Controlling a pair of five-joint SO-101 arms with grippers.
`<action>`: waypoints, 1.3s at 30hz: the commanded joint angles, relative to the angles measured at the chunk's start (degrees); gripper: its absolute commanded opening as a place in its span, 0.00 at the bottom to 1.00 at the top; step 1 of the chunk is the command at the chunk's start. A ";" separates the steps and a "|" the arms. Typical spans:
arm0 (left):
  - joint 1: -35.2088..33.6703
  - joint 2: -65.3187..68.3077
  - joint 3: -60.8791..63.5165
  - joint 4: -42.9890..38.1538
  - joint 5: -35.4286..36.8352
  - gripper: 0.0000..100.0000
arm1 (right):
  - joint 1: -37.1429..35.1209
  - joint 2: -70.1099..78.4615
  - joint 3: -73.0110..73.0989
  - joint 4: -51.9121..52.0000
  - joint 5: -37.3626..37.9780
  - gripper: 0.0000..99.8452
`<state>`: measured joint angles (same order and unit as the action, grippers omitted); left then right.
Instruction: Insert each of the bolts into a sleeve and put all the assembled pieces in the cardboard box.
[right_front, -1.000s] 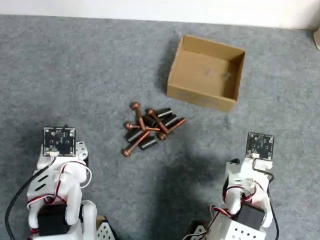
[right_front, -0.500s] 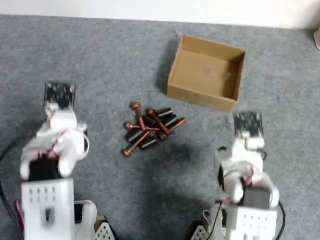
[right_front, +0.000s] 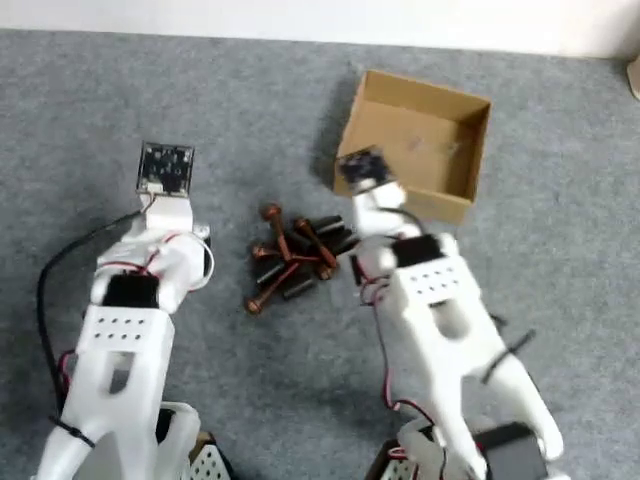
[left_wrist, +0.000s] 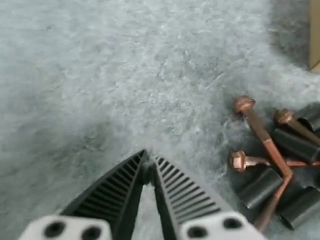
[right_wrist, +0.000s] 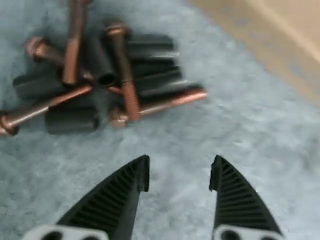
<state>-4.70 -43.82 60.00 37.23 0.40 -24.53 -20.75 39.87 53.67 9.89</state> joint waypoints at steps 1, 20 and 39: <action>0.13 -0.04 2.68 -6.15 0.44 0.01 | -3.91 3.82 -2.86 -2.59 -1.93 0.19; -4.35 -0.04 3.21 -6.59 0.88 0.01 | -11.30 9.98 -3.91 -12.53 -44.40 0.19; -4.35 0.04 4.53 -9.49 0.88 0.01 | -0.92 10.07 -1.45 -14.90 -57.32 0.19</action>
<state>-8.40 -43.82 64.66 29.76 0.84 -26.81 -10.46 38.55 40.31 -46.11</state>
